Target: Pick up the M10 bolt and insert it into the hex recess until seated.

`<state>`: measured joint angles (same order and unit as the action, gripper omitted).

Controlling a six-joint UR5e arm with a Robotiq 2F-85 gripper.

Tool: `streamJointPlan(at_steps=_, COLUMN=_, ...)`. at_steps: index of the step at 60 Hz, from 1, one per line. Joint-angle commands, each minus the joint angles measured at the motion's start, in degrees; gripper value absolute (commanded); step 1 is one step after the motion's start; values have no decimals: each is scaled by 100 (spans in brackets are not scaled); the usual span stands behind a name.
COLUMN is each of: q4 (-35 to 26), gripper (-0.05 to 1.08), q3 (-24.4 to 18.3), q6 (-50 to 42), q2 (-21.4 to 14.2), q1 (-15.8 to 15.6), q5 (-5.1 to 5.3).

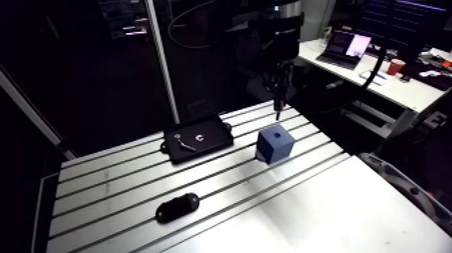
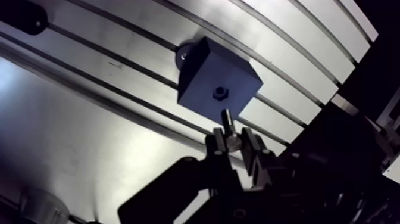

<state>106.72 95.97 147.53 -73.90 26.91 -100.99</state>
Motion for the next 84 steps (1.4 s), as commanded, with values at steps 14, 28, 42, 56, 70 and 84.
streamJointPlan(at_steps=14, q4=47, gripper=82, q3=40, q6=2, q2=109, q1=78, q5=13)
streamJointPlan(at_steps=28, q4=206, gripper=82, q3=83, q6=8, q2=195, q1=78, q5=13)
streamJointPlan(at_steps=42, q4=311, gripper=82, q3=93, q6=9, q2=266, q1=78, q5=13)
streamJointPlan(at_steps=56, q4=311, gripper=82, q3=164, q6=17, q2=267, q1=78, q5=13)
streamJointPlan(at_steps=70, q4=319, gripper=82, q3=206, q6=17, q2=276, q1=78, q5=13)
streamJointPlan(at_steps=84, q4=327, gripper=82, q3=224, q6=9, q2=328, q1=78, q5=13)
